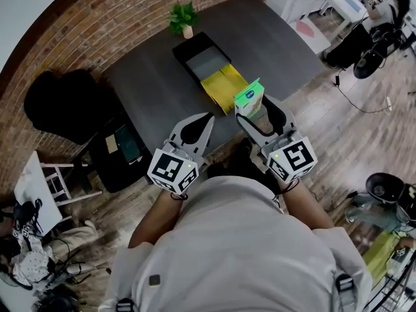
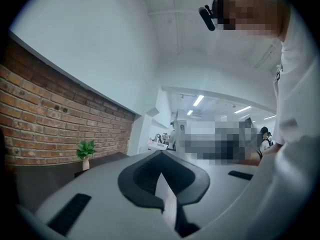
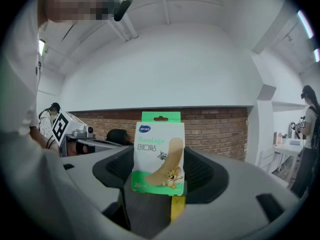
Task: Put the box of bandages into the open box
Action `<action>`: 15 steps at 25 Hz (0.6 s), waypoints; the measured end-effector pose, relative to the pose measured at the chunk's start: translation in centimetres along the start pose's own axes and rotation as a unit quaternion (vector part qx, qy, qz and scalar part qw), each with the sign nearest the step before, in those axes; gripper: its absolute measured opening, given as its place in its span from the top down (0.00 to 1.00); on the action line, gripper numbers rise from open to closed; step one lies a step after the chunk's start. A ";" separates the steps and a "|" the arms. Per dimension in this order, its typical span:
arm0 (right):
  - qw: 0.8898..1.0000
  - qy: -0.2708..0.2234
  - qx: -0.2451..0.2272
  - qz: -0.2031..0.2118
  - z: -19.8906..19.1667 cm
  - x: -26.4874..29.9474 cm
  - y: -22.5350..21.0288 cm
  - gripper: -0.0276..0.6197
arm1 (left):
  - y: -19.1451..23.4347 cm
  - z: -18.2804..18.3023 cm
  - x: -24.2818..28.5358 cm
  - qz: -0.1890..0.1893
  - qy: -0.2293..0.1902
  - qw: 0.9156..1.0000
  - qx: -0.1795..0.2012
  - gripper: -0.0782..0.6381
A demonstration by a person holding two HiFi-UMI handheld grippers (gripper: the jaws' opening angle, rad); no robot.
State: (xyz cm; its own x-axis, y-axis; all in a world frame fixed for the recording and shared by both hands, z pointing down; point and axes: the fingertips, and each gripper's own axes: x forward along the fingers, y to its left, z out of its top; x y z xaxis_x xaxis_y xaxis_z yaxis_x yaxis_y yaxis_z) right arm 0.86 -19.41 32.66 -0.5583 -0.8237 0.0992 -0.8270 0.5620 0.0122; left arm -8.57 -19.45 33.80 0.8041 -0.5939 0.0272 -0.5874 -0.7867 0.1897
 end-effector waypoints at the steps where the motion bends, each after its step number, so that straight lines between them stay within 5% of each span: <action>1: 1.000 0.001 -0.001 0.003 -0.1 0.4 -0.2 0.49 | 0.3 0.0 0.0 0.004 -0.001 1.000 0.000 0.87; 15: 0.999 0.030 0.015 0.043 -2.4 7.1 -8.0 0.49 | 5.4 -0.7 5.2 0.060 0.018 0.998 -0.015 0.87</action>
State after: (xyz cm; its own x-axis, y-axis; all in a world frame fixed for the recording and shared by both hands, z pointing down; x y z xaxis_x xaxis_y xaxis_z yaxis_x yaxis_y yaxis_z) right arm 3.67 -29.59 35.70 -0.6233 -0.7660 0.1574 -0.7782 0.6273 -0.0287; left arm -7.47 -26.71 35.66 0.7308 -0.6769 0.0875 -0.6775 -0.7040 0.2129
